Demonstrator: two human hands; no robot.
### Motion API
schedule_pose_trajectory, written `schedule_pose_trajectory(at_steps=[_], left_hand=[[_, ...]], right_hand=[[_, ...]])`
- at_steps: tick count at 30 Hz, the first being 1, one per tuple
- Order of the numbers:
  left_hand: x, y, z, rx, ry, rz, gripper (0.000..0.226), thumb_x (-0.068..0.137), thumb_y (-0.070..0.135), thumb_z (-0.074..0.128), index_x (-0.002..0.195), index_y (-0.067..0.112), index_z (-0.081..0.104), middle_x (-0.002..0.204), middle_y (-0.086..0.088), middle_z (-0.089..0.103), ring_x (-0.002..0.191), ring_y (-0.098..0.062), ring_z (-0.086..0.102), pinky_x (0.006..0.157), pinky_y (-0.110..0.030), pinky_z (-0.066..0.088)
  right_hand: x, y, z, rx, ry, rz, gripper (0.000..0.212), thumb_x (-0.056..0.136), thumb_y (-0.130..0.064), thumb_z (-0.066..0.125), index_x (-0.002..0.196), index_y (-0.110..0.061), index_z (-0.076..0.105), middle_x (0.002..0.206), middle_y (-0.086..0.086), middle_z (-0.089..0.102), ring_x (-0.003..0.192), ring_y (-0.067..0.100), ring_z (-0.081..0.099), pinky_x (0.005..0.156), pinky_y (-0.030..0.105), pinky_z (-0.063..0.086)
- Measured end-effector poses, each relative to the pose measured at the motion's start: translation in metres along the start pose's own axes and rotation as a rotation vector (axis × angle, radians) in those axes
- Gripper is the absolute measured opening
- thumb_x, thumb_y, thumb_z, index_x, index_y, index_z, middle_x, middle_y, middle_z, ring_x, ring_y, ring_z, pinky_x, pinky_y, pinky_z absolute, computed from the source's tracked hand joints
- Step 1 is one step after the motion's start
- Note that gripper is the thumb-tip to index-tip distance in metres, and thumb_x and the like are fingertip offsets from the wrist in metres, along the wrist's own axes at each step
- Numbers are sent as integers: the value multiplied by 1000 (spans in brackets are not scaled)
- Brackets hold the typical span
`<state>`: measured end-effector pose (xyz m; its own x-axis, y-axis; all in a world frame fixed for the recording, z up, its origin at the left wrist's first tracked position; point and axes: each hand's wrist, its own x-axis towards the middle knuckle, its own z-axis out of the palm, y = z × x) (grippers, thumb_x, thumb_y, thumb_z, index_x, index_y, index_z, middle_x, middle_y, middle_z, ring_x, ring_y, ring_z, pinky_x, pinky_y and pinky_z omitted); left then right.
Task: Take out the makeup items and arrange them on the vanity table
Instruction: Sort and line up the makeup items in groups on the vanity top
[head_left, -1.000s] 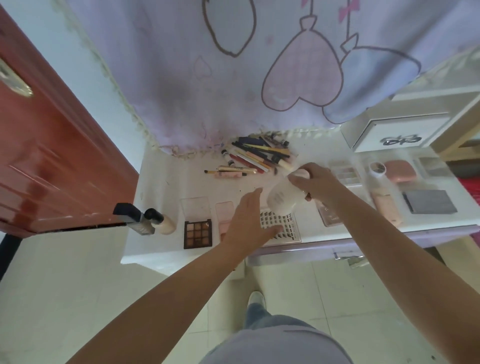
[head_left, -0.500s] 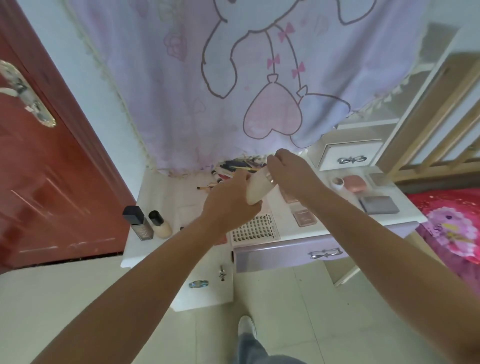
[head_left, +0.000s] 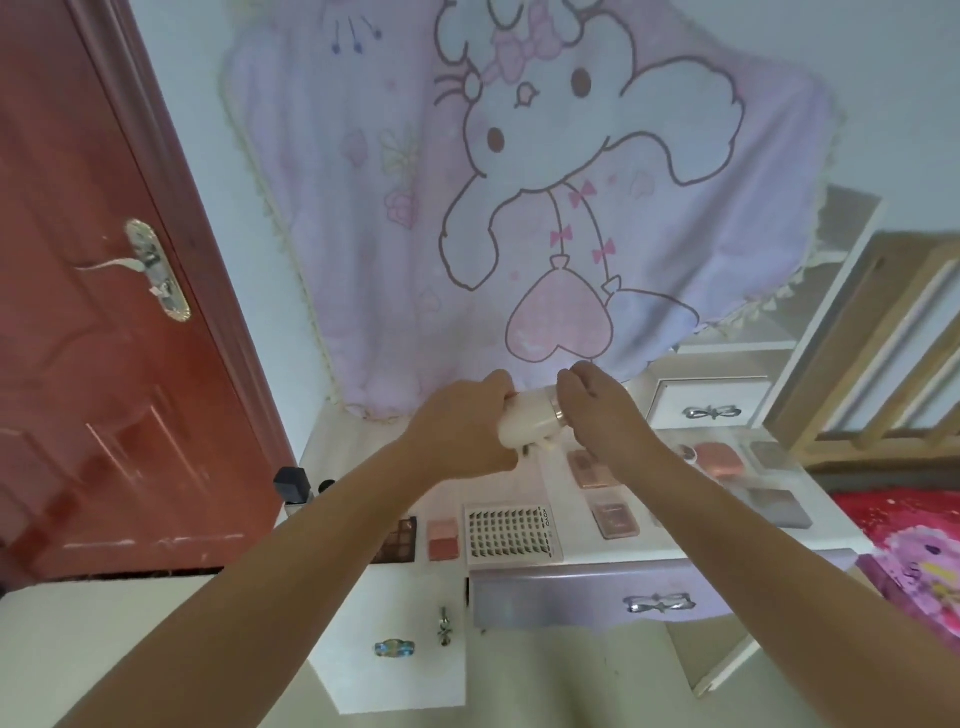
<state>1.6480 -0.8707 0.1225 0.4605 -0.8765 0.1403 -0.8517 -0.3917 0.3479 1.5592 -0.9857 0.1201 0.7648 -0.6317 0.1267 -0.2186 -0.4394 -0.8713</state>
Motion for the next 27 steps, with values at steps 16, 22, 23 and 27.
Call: schedule_pose_trajectory(at_steps=[16, 22, 23, 27], left_hand=[[80, 51, -72, 55, 224, -48, 48, 67, 16, 72, 110, 15, 51, 94, 1, 58, 77, -14, 49, 57, -14, 36], [91, 63, -99, -70, 126, -72, 28, 70, 15, 71, 91, 23, 54, 82, 11, 53, 69, -3, 53, 55, -12, 39], [91, 65, -103, -192, 66, -91, 23, 70, 16, 71, 84, 23, 55, 78, 10, 56, 64, 0, 55, 53, -10, 41], [82, 65, -100, -347, 74, -109, 15, 69, 29, 70, 74, 24, 57, 69, 10, 54, 57, 3, 51, 52, -8, 37]], right_hand=[[89, -30, -80, 106, 12, -490, 26, 94, -11, 34, 70, -20, 40, 62, -4, 39, 50, 8, 37, 40, 10, 29], [100, -37, -102, 140, -47, -636, 12, 93, -20, 38, 84, -25, 43, 72, -10, 46, 57, 4, 47, 45, 8, 37], [100, -41, -107, 110, -60, -699, 6, 89, -25, 38, 89, -24, 44, 74, -14, 48, 59, 2, 51, 48, 7, 39], [103, -55, -125, -37, -165, -913, 24, 82, -25, 47, 102, -18, 57, 87, -25, 50, 82, -18, 51, 65, 2, 41]])
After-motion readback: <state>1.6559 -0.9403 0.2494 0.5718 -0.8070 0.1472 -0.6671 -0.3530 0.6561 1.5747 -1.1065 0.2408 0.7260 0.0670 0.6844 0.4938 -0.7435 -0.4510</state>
